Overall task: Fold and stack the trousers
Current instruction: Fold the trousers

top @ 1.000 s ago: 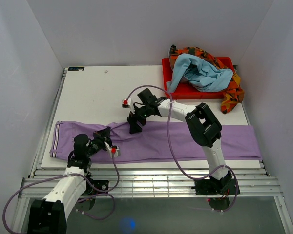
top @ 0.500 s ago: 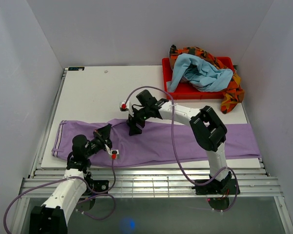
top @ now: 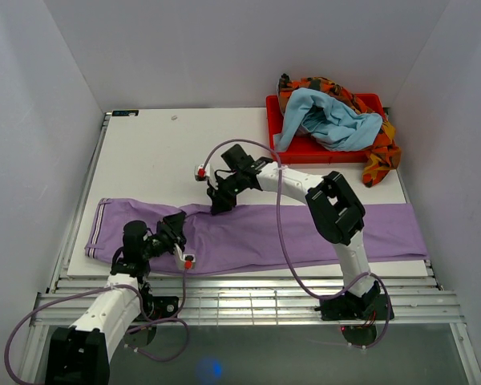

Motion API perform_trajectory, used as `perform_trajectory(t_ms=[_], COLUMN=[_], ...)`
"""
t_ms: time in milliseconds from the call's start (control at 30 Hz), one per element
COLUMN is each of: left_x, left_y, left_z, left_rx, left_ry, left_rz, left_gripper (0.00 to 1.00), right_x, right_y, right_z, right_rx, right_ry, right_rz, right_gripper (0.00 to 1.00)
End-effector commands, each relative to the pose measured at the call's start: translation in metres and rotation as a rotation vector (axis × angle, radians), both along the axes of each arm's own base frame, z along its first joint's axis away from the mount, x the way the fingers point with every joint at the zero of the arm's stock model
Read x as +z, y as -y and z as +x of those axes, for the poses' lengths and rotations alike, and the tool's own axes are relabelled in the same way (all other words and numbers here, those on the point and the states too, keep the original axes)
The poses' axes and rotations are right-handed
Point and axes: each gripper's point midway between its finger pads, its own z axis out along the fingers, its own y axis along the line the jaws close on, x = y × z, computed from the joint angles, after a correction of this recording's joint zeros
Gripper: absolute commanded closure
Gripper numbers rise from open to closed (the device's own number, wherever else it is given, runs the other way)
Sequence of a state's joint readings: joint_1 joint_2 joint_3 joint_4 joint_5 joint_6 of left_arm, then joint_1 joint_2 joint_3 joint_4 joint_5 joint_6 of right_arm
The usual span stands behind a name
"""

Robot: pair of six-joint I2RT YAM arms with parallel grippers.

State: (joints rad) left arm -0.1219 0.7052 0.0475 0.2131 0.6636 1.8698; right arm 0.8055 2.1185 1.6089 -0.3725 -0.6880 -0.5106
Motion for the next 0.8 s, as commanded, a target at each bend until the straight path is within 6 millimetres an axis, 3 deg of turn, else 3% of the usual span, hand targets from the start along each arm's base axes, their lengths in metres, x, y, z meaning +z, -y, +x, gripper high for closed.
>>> perform_trajectory(t_ms=[0, 67, 133, 200, 267, 300, 400, 433, 600, 633, 733, 767], left_x=[-0.073, -0.072, -0.061, -0.04, -0.032, -0.007, 0.011, 0.031, 0.044, 0.06, 0.063, 0.081], left_y=[0.0, 0.0, -0.002, -0.004, -0.007, -0.007, -0.009, -0.01, -0.027, -0.028, -0.029, -0.03], left_z=[-0.041, -0.043, -0.036, -0.024, -0.021, -0.012, -0.012, -0.006, -0.003, 0.004, 0.018, 0.029], left_rx=[-0.023, -0.004, 0.036, 0.083, 0.16, 0.18, 0.284, 0.316, 0.635, 0.661, 0.773, 0.78], left_ry=[-0.24, -0.317, -0.344, -0.345, -0.438, -0.434, -0.59, -0.595, -0.865, -0.866, -1.007, -1.013], left_rz=[0.011, -0.021, -0.055, -0.115, -0.2, -0.244, -0.382, -0.436, -0.73, -0.781, -0.902, -0.943], left_gripper=[0.54, 0.36, 0.3, 0.3, 0.29, 0.29, 0.3, 0.3, 0.3, 0.3, 0.31, 0.31], right_x=[0.019, 0.018, 0.007, -0.001, -0.01, -0.013, -0.024, -0.027, -0.043, -0.044, -0.052, -0.054], right_y=[-0.005, -0.004, 0.001, 0.0, 0.005, 0.004, 0.008, 0.01, 0.009, 0.01, 0.012, 0.014], right_z=[-0.011, -0.017, -0.031, -0.04, -0.047, -0.054, -0.064, -0.064, -0.075, -0.071, -0.069, -0.069], right_rx=[0.042, 0.048, 0.067, 0.077, 0.083, 0.093, 0.099, 0.089, 0.086, 0.067, 0.037, 0.033], right_ry=[-0.02, -0.005, -0.009, 0.014, 0.04, 0.052, 0.114, 0.147, 0.27, 0.307, 0.381, 0.393], right_rz=[0.043, 0.038, 0.014, 0.0, -0.022, -0.027, -0.056, -0.075, -0.114, -0.126, -0.144, -0.149], right_gripper=[0.88, 0.92, 0.92, 0.92, 0.92, 0.92, 0.92, 0.92, 0.92, 0.92, 0.92, 0.92])
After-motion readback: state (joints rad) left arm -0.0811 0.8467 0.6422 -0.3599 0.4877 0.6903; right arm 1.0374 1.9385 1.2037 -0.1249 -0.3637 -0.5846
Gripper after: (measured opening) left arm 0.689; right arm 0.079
